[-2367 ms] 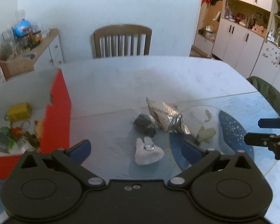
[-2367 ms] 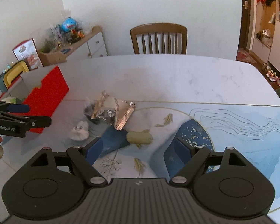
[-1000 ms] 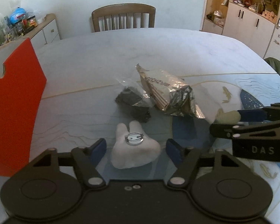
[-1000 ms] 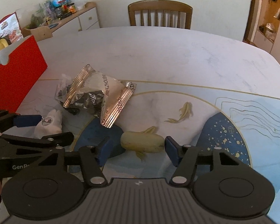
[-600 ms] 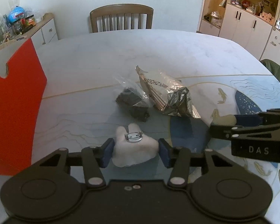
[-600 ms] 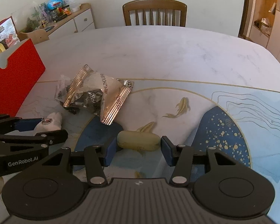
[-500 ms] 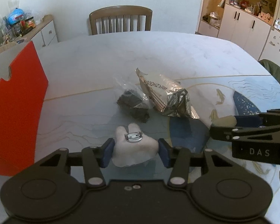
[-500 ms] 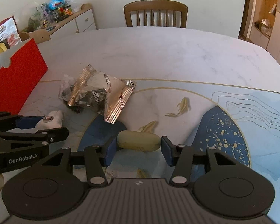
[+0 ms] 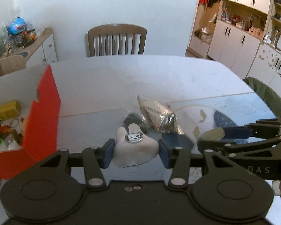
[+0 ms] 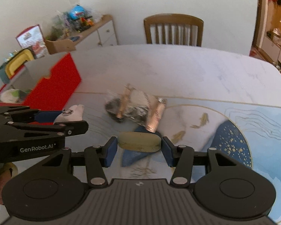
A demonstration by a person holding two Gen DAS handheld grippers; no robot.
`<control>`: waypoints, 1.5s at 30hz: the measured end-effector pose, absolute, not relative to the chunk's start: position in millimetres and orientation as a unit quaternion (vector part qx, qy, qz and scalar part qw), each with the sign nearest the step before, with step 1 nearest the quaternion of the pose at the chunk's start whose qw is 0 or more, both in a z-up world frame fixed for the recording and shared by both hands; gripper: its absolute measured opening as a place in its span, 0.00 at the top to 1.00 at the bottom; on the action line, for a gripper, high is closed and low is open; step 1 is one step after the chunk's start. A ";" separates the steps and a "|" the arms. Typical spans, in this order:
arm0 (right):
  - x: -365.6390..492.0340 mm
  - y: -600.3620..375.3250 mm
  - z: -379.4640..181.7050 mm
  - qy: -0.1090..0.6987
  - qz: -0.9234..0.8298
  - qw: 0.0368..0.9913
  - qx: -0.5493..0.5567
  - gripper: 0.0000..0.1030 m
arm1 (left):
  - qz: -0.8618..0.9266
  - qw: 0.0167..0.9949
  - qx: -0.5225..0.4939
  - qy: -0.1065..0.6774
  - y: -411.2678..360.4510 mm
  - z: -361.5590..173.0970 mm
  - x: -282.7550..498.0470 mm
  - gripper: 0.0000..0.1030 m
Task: Organize objects
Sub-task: 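Grasp the white plush toy with the left tool while the right grasps the pale green cylinder, then carry the white plush and green cylinder over the cardboard box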
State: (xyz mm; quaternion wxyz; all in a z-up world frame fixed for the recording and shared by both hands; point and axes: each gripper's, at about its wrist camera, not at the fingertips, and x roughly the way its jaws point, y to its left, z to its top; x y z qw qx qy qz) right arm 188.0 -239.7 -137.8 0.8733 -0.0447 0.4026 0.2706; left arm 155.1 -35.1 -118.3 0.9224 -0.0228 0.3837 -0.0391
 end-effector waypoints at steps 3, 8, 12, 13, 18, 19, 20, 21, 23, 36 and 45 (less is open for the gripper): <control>178.9 -232.5 -122.3 0.392 0.283 0.874 -0.043 0.51 | -0.044 0.926 -0.025 0.375 -27.7 -104.4 146.5 0.53; 164.0 -215.0 -98.8 0.371 0.305 0.876 -0.045 0.51 | -0.050 0.931 -0.023 0.360 -16.9 -85.6 134.3 0.53; 155.6 -199.8 -85.5 0.360 0.316 0.876 -0.051 0.51 | -0.051 0.935 -0.019 0.351 -6.5 -73.8 126.9 0.53; 153.4 -196.4 -82.9 0.358 0.319 0.876 -0.051 0.51 | -0.051 0.935 -0.019 0.349 -2.6 -70.7 125.1 0.53; 147.1 -174.6 -71.4 0.348 0.330 0.876 -0.055 0.51 | -0.046 0.938 -0.021 0.343 16.1 -58.4 118.4 0.53; 146.3 -169.3 -69.2 0.345 0.333 0.876 -0.056 0.51 | -0.044 0.939 -0.023 0.341 20.7 -56.6 117.2 0.53; 145.3 -164.4 -67.8 0.343 0.335 0.875 -0.057 0.51 | -0.042 0.939 -0.024 0.340 25.2 -54.8 115.9 0.53; 144.6 -158.4 -66.0 0.341 0.338 0.875 -0.058 0.51 | -0.039 0.940 -0.024 0.337 30.1 -52.6 114.6 0.53; 143.5 -146.7 -63.2 0.336 0.344 0.875 -0.062 0.51 | -0.035 0.942 -0.021 0.332 40.4 -47.8 113.1 0.53; 148.3 -56.7 -54.7 0.318 0.381 0.862 -0.103 0.51 | 0.025 0.943 -0.023 0.331 128.3 -32.5 122.4 0.53; 165.3 -3.4 -58.8 0.319 0.392 0.853 -0.128 0.51 | 0.037 0.934 -0.032 0.353 176.1 -38.1 149.1 0.53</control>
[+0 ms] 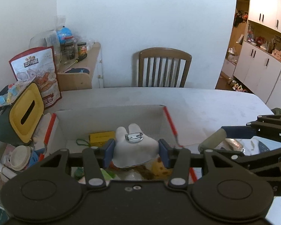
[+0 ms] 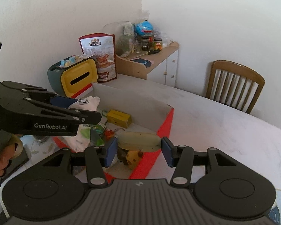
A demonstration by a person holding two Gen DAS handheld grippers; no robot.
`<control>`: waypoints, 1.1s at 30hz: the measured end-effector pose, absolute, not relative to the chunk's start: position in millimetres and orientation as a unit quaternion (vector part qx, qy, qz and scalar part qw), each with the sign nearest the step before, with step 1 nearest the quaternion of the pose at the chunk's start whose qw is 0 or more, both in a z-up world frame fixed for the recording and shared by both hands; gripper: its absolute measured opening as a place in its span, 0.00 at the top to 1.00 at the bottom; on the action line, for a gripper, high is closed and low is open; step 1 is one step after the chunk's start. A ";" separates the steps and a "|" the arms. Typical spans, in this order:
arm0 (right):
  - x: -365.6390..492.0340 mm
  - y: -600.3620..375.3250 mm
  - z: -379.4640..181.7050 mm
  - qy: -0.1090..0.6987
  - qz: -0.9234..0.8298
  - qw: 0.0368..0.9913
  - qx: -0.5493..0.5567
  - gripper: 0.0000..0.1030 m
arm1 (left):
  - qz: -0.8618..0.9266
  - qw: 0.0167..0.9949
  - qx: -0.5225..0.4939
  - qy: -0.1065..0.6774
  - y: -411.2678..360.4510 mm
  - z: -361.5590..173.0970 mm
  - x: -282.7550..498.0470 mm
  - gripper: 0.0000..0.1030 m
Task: Organize objects
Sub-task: 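Carry the white plush and green cylinder over the cardboard box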
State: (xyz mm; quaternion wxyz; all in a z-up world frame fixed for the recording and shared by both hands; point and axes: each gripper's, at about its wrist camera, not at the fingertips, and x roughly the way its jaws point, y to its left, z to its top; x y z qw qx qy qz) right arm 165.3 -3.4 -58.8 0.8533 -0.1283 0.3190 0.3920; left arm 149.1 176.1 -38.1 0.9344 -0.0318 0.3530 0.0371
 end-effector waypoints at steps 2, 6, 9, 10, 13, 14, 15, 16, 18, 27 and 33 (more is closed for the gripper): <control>172.4 7.8 -62.6 0.322 0.392 0.851 -0.132 0.51 | 0.036 0.931 -0.034 0.362 185.0 -41.1 157.7 0.53; 185.1 28.3 -73.7 0.331 0.392 0.847 -0.139 0.51 | 0.037 0.924 -0.042 0.379 205.9 -47.4 179.3 0.53; 194.7 42.3 -83.5 0.342 0.388 0.844 -0.140 0.51 | 0.039 0.920 -0.036 0.389 216.3 -53.7 193.9 0.53; 197.1 46.5 -86.7 0.345 0.387 0.843 -0.142 0.51 | 0.041 0.919 -0.034 0.392 218.8 -55.8 197.8 0.53; 203.1 60.1 -97.0 0.352 0.386 0.839 -0.153 0.51 | 0.039 0.914 -0.025 0.403 225.7 -63.3 211.2 0.53; 205.0 64.8 -100.3 0.355 0.386 0.837 -0.158 0.51 | 0.038 0.912 -0.025 0.407 227.9 -66.0 214.9 0.53; 206.3 69.8 -103.6 0.356 0.387 0.835 -0.163 0.51 | 0.035 0.909 -0.026 0.414 230.1 -69.6 219.6 0.53; 207.2 74.1 -106.4 0.357 0.388 0.833 -0.169 0.51 | 0.032 0.907 -0.026 0.420 232.3 -73.1 223.7 0.53; 210.2 83.0 -113.0 0.362 0.390 0.828 -0.178 0.51 | 0.031 0.900 -0.023 0.433 235.8 -81.1 231.7 0.53; 224.4 110.2 -143.0 0.396 0.379 0.814 -0.194 0.51 | 0.038 0.871 -0.015 0.489 250.1 -116.4 258.7 0.53; 229.8 121.2 -154.8 0.408 0.377 0.807 -0.199 0.51 | 0.036 0.854 -0.019 0.519 254.7 -131.3 269.0 0.53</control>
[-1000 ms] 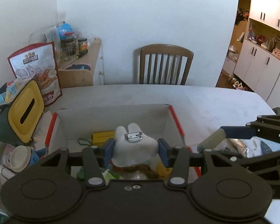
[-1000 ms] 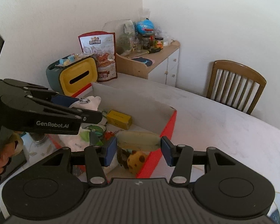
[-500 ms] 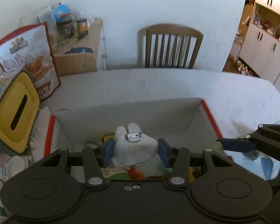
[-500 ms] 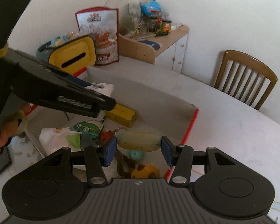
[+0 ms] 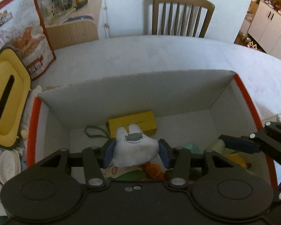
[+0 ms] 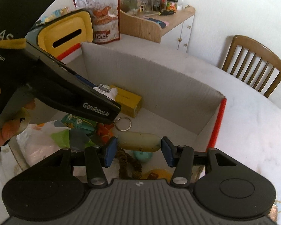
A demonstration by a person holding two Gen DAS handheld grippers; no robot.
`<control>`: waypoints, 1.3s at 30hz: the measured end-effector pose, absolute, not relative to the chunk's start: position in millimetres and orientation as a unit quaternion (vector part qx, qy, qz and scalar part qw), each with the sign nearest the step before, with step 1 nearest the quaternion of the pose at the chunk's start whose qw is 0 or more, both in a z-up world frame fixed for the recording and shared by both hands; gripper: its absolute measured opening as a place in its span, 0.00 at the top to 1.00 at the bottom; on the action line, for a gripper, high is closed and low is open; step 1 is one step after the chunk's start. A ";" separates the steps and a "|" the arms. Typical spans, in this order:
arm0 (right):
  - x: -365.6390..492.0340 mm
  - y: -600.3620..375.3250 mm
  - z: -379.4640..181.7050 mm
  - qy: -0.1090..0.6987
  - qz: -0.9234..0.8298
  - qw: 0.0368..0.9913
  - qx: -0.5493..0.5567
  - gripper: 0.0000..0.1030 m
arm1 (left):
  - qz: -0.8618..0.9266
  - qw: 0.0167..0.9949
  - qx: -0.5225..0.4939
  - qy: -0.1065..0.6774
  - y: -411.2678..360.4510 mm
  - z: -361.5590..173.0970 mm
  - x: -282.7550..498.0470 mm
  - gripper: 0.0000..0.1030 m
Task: Organize objects
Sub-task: 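Carry the white plush and green cylinder over the cardboard box, then open both tools to drop the plush and cylinder into the box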
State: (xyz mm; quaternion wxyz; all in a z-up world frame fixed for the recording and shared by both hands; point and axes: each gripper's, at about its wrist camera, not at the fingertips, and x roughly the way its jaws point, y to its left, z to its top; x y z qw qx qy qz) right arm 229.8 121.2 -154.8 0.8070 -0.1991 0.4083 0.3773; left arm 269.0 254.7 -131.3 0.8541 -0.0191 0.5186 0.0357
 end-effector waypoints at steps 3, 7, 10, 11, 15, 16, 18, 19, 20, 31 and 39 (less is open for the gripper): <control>229.9 127.1 -159.0 0.410 0.382 0.802 -0.207 0.51 | 0.033 0.847 -0.017 0.530 254.5 -137.1 272.3 0.53; 227.8 132.0 -162.5 0.414 0.384 0.795 -0.223 0.50 | 0.029 0.837 -0.014 0.547 254.8 -145.3 276.3 0.53; 228.0 133.2 -163.8 0.419 0.386 0.791 -0.225 0.50 | 0.025 0.833 -0.011 0.553 253.9 -148.4 276.8 0.53; 228.1 133.2 -163.7 0.420 0.387 0.790 -0.225 0.50 | 0.024 0.832 -0.009 0.554 254.0 -149.6 277.3 0.53; 228.5 132.6 -162.7 0.422 0.390 0.787 -0.223 0.50 | 0.023 0.831 -0.006 0.556 250.9 -150.7 278.0 0.53; 228.6 132.2 -162.5 0.423 0.390 0.787 -0.222 0.51 | 0.023 0.831 -0.006 0.556 250.9 -151.1 277.8 0.52; 228.6 131.9 -162.0 0.424 0.392 0.786 -0.222 0.50 | 0.025 0.831 -0.007 0.556 251.4 -151.0 278.2 0.51; 228.5 131.5 -161.2 0.423 0.392 0.786 -0.221 0.50 | 0.026 0.831 -0.009 0.556 252.1 -151.0 278.7 0.51; 228.4 131.2 -160.1 0.422 0.393 0.787 -0.220 0.49 | 0.028 0.831 -0.013 0.556 253.0 -150.5 278.5 0.50; 220.0 118.0 -143.1 0.405 0.400 0.797 -0.200 0.42 | 0.031 0.849 -0.038 0.526 254.0 -135.7 264.8 0.39; 212.4 104.3 -118.9 0.389 0.413 0.803 -0.182 0.40 | 0.038 0.871 -0.044 0.487 250.5 -106.1 246.2 0.37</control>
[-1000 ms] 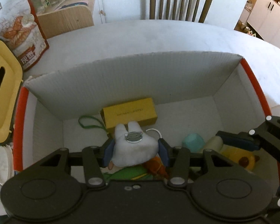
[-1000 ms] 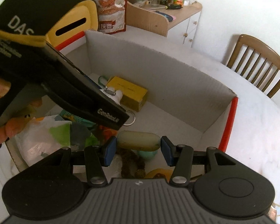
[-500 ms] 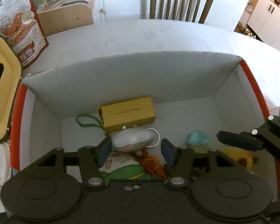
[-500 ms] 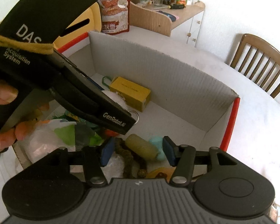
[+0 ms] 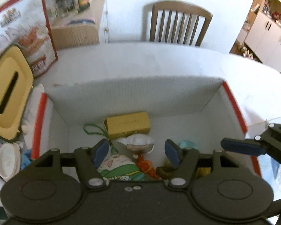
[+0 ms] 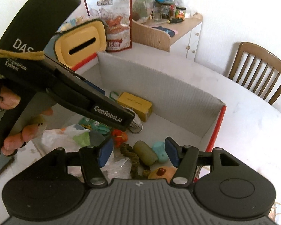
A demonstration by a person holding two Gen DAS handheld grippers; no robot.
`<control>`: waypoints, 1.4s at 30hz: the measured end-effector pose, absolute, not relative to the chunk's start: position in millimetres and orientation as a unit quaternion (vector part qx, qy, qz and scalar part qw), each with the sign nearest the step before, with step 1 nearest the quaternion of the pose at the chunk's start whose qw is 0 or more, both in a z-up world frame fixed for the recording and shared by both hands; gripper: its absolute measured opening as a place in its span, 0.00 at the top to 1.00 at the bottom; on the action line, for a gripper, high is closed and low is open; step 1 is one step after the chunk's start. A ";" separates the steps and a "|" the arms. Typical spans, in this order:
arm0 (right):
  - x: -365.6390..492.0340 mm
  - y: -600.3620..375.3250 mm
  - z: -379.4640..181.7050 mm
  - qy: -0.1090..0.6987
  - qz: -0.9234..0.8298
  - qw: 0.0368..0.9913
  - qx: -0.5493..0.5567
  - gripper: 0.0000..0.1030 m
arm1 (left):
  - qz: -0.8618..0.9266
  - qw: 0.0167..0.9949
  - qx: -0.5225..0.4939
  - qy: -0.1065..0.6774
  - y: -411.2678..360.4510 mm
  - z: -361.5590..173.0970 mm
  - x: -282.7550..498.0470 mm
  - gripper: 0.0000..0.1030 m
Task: Organize objects
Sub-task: 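Open both tools to drop the plush and cylinder into the box, then move both tools back to the foil bag and clear plastic bag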
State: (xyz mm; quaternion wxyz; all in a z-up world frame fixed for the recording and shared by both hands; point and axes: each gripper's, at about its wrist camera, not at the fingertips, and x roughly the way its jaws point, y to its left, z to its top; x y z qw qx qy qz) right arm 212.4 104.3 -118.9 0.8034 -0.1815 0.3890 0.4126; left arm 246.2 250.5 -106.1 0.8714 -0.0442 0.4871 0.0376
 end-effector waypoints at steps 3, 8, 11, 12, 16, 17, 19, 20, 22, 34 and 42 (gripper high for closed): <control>207.0 96.0 -106.9 0.381 0.416 0.807 -0.173 0.40 | 0.034 0.884 -0.040 0.465 245.9 -90.7 237.3 0.36; 198.6 80.4 -89.4 0.370 0.416 0.816 -0.155 0.40 | 0.034 0.896 -0.028 0.442 237.6 -72.2 226.1 0.36; 192.9 68.3 -78.7 0.363 0.413 0.823 -0.143 0.40 | 0.033 0.903 -0.026 0.428 231.9 -62.6 218.0 0.36; 191.3 64.1 -76.1 0.361 0.410 0.826 -0.139 0.40 | 0.034 0.905 -0.026 0.423 229.7 -59.5 215.0 0.36; 186.3 44.0 -63.7 0.354 0.404 0.835 -0.119 0.40 | 0.030 0.912 -0.029 0.407 221.2 -48.6 203.0 0.36; 184.7 39.0 -61.3 0.352 0.404 0.837 -0.115 0.40 | 0.030 0.914 -0.030 0.404 218.9 -46.2 200.1 0.36; 182.0 28.1 -56.7 0.348 0.402 0.840 -0.105 0.39 | 0.026 0.917 -0.030 0.396 213.6 -41.2 193.8 0.36; 180.0 22.2 -54.3 0.345 0.402 0.842 -0.102 0.38 | 0.024 0.919 -0.030 0.393 210.4 -39.5 190.5 0.35; 175.7 9.7 -49.7 0.339 0.401 0.845 -0.096 0.35 | 0.020 0.922 -0.027 0.387 203.0 -35.8 184.4 0.35; 153.8 -82.3 -39.5 0.328 0.387 0.861 -0.042 0.30 | -0.016 0.934 -0.013 0.358 140.5 -25.2 151.4 0.24; 146.7 -150.5 -49.3 0.335 0.355 0.873 -0.005 0.25 | -0.034 0.934 -0.005 0.357 96.2 -34.2 143.7 0.16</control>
